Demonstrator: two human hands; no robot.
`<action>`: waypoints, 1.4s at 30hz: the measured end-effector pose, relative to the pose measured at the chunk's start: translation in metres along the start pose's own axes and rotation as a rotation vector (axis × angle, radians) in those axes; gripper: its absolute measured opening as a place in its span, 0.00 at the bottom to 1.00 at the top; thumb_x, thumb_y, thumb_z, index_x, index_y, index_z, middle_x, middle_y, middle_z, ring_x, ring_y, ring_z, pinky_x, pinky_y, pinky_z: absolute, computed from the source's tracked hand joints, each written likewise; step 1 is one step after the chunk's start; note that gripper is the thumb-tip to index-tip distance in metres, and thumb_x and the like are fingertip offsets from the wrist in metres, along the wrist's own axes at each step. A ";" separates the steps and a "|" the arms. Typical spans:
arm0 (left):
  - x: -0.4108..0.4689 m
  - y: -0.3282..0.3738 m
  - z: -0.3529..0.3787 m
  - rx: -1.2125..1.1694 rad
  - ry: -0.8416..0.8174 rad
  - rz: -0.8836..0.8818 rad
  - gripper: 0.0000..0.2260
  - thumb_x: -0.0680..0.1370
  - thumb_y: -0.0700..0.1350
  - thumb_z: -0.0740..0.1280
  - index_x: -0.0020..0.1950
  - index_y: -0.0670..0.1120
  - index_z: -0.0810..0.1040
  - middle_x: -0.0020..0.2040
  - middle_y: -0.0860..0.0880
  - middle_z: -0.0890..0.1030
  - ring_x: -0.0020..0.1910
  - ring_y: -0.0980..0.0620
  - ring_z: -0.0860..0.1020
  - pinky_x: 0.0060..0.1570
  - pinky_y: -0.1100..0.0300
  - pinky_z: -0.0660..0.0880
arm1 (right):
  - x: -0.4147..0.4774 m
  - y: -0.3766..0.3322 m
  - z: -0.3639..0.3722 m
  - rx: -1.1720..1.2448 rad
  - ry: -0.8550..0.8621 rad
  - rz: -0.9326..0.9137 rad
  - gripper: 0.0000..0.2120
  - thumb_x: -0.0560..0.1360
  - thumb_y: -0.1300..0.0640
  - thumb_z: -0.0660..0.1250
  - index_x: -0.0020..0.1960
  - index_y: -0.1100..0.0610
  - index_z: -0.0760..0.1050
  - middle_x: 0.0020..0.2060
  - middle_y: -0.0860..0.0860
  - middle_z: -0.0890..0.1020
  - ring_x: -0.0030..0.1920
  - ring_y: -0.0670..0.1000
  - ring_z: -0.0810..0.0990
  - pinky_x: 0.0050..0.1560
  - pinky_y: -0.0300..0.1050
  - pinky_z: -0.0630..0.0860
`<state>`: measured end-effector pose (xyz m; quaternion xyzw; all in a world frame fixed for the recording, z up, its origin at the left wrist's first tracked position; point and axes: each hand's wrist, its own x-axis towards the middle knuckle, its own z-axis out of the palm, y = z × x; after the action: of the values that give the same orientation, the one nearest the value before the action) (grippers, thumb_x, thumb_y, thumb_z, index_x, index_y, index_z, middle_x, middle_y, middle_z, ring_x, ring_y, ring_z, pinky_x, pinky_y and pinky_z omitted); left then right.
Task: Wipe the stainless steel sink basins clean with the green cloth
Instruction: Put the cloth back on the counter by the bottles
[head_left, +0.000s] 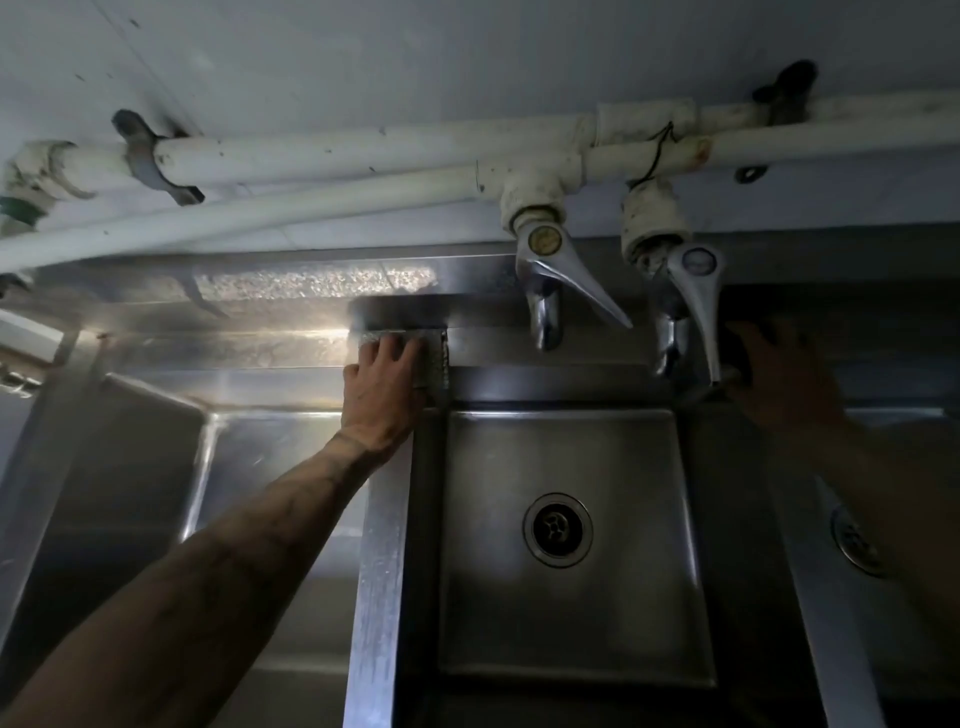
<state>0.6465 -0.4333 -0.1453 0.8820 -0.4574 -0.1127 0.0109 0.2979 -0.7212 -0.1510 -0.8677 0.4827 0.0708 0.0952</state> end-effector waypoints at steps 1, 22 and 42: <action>-0.002 0.002 0.000 0.013 0.014 0.003 0.35 0.72 0.54 0.80 0.76 0.49 0.70 0.72 0.41 0.72 0.68 0.34 0.71 0.60 0.35 0.75 | -0.002 0.001 0.004 -0.036 0.019 -0.017 0.28 0.72 0.57 0.74 0.70 0.53 0.71 0.63 0.65 0.75 0.58 0.71 0.75 0.57 0.64 0.76; -0.102 0.083 -0.109 -0.254 0.118 0.481 0.11 0.85 0.45 0.65 0.66 0.44 0.81 0.57 0.43 0.83 0.51 0.42 0.83 0.51 0.49 0.79 | -0.193 -0.105 -0.098 0.293 0.088 0.169 0.27 0.77 0.52 0.70 0.75 0.51 0.68 0.69 0.59 0.72 0.64 0.64 0.75 0.60 0.56 0.77; -0.346 0.181 -0.159 -0.307 -0.021 1.248 0.05 0.84 0.44 0.65 0.58 0.47 0.80 0.54 0.48 0.83 0.50 0.41 0.83 0.46 0.46 0.79 | -0.597 -0.147 -0.128 0.352 0.301 0.810 0.21 0.77 0.53 0.69 0.68 0.51 0.70 0.61 0.54 0.71 0.61 0.60 0.74 0.60 0.56 0.77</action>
<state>0.3415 -0.2721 0.0970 0.4370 -0.8634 -0.1583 0.1961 0.1142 -0.1834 0.1157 -0.5806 0.7957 -0.1076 0.1346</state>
